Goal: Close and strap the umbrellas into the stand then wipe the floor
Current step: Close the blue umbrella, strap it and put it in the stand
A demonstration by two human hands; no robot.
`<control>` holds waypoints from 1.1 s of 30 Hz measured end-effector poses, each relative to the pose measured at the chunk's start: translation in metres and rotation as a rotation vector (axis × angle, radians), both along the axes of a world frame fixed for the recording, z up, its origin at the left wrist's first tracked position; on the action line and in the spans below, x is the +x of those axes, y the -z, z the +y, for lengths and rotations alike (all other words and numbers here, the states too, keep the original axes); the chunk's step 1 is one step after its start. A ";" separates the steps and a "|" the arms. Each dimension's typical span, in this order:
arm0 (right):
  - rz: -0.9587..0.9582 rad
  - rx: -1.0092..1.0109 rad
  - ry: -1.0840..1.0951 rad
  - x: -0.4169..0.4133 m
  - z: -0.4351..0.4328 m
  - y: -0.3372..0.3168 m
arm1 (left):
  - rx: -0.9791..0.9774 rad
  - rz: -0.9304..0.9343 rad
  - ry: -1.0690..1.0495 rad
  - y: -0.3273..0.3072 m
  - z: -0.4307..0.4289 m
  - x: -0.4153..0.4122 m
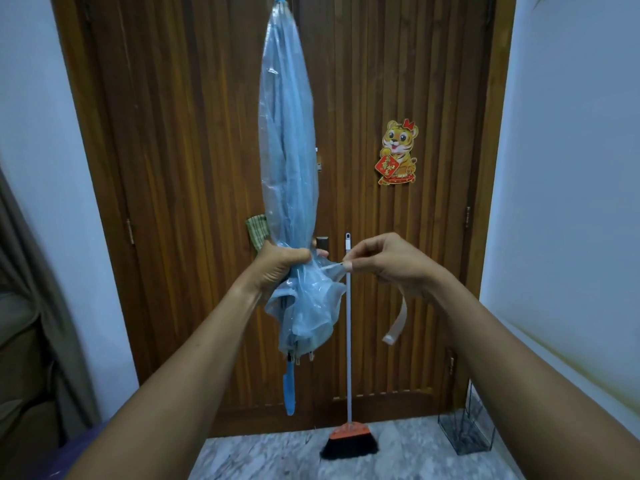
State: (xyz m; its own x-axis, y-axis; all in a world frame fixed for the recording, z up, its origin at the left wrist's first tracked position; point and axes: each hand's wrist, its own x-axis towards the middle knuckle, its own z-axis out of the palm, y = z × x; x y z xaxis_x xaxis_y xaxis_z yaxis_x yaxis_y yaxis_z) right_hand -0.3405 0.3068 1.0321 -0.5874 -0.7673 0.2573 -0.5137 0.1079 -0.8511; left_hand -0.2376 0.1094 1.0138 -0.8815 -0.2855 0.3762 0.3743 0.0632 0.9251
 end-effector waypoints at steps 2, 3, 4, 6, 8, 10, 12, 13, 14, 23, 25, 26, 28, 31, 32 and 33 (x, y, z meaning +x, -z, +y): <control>0.014 -0.029 0.021 -0.006 0.003 -0.008 | -0.048 -0.026 0.010 0.001 0.004 0.004; 0.039 -0.020 0.040 -0.008 0.003 -0.012 | -0.060 -0.030 0.021 0.002 0.007 0.005; 0.067 -0.001 0.056 -0.010 0.004 -0.016 | -0.056 -0.030 0.034 0.003 0.009 0.006; 0.110 0.044 0.065 -0.012 0.005 -0.022 | -0.018 -0.033 0.052 0.004 0.011 0.006; 0.119 0.078 0.057 -0.013 0.010 -0.027 | 0.010 -0.031 0.022 0.004 0.010 0.004; 0.096 0.098 0.043 -0.014 0.016 -0.030 | 0.028 -0.030 -0.017 0.003 0.008 0.003; 0.077 0.110 0.035 -0.017 0.019 -0.029 | 0.062 -0.025 -0.027 0.001 0.005 0.001; 0.082 0.122 0.030 -0.018 0.020 -0.029 | 0.077 -0.021 -0.026 0.001 0.005 0.000; 0.087 0.133 0.027 -0.018 0.020 -0.028 | 0.086 -0.021 -0.023 0.000 0.005 0.000; 0.137 0.157 0.068 -0.024 0.014 -0.021 | -0.020 -0.030 -0.017 -0.008 0.007 -0.002; 0.136 0.160 0.050 -0.025 0.015 -0.022 | -0.015 -0.035 -0.031 -0.010 0.009 -0.001; 0.132 0.160 0.039 -0.026 0.015 -0.022 | -0.008 -0.034 -0.037 -0.010 0.009 -0.001; 0.122 0.165 0.025 -0.028 0.016 -0.022 | -0.001 -0.033 -0.061 -0.010 0.008 -0.002; 0.094 0.160 0.003 -0.029 0.017 -0.022 | -0.006 -0.023 -0.081 -0.010 0.005 -0.003; 0.093 0.156 0.007 -0.030 0.017 -0.022 | -0.005 -0.018 -0.079 -0.010 0.004 -0.003; 0.100 0.148 0.012 -0.029 0.018 -0.022 | -0.002 -0.015 -0.077 -0.010 0.003 -0.004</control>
